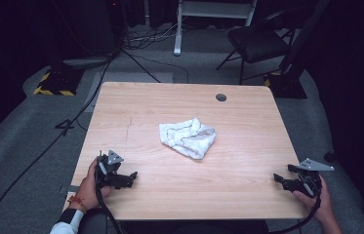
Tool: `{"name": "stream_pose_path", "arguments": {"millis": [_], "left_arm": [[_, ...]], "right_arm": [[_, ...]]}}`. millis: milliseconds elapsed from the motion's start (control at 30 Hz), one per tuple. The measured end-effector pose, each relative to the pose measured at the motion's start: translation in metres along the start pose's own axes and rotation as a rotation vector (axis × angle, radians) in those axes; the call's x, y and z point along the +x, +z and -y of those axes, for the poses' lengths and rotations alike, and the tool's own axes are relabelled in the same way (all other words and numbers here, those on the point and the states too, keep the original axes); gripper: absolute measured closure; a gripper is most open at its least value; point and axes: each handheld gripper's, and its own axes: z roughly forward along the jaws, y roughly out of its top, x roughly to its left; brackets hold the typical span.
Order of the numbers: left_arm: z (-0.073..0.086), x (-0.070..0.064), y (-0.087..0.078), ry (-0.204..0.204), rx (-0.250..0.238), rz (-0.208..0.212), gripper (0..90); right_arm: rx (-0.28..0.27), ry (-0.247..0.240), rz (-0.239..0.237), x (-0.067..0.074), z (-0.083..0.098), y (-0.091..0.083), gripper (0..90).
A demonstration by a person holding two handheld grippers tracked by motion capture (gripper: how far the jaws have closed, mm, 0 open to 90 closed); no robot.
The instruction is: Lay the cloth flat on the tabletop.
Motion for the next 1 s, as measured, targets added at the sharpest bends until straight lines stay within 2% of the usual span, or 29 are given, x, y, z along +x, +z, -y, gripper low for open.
{"name": "stream_pose_path", "arguments": {"millis": [100,233,267,300,367,400,467,567,700,767,1000], "left_arm": [[-0.001,-0.001,0.001,-0.016,0.001,-0.014,0.0],[-0.002,-0.003,0.002,-0.013,0.003,-0.008,0.0],[-0.003,-0.004,0.002,0.015,0.003,0.012,0.0],[-0.003,-0.004,0.002,0.015,0.003,0.012,0.2],[-0.004,-0.006,0.004,0.043,0.000,0.038,0.2],[-0.006,-0.007,0.005,0.071,0.004,0.052,0.2],[-0.011,-0.008,0.008,0.090,0.018,0.070,0.1],[-0.021,-0.016,0.015,0.107,0.040,0.078,0.1],[-0.028,-0.027,0.021,0.156,0.045,0.119,0.2],[-0.033,-0.030,0.024,0.195,0.052,0.146,0.2],[-0.040,-0.033,0.032,0.232,0.045,0.186,0.3]], "right_arm": [[0.001,0.002,-0.002,0.000,0.000,0.000,21.4],[0.003,0.003,0.003,0.000,-0.001,0.001,19.9],[0.005,0.002,-0.001,0.000,-0.001,0.002,18.9],[0.005,0.002,-0.001,0.000,-0.001,0.002,18.9],[0.012,-0.001,-0.008,0.000,-0.003,0.003,17.2],[0.021,-0.010,-0.013,-0.001,-0.006,0.006,15.2],[0.023,-0.011,-0.017,-0.002,-0.007,0.007,15.0],[0.030,-0.006,-0.015,-0.006,-0.011,0.011,14.8],[0.048,-0.015,-0.023,-0.012,-0.016,0.015,14.9],[0.064,-0.009,-0.015,-0.013,-0.019,0.015,16.0],[0.044,-0.021,-0.011,-0.013,-0.026,0.020,21.6]]}}
